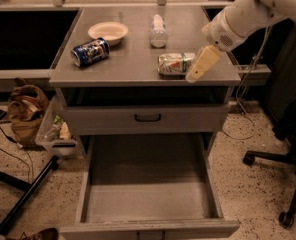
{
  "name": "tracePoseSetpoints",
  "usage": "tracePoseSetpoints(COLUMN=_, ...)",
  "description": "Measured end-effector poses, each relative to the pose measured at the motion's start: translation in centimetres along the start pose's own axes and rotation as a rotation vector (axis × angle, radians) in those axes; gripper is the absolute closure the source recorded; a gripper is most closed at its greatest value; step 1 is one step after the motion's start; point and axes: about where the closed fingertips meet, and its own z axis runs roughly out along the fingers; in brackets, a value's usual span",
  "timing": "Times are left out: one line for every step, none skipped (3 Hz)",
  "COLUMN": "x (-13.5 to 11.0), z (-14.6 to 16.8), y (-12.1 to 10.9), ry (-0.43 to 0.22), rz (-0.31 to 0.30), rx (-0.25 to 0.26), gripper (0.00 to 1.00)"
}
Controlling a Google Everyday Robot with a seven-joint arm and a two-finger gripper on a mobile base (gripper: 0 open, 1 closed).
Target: Place 7up can into middle drawer
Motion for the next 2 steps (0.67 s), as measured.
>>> tracePoseSetpoints(x=-0.8, z=3.3, y=-1.3, ry=-0.024, rz=0.007, rx=-0.03, gripper=0.0)
tracePoseSetpoints(x=-1.0, z=6.5, y=-2.1, ry=-0.039, rz=0.02, rx=-0.074, gripper=0.0)
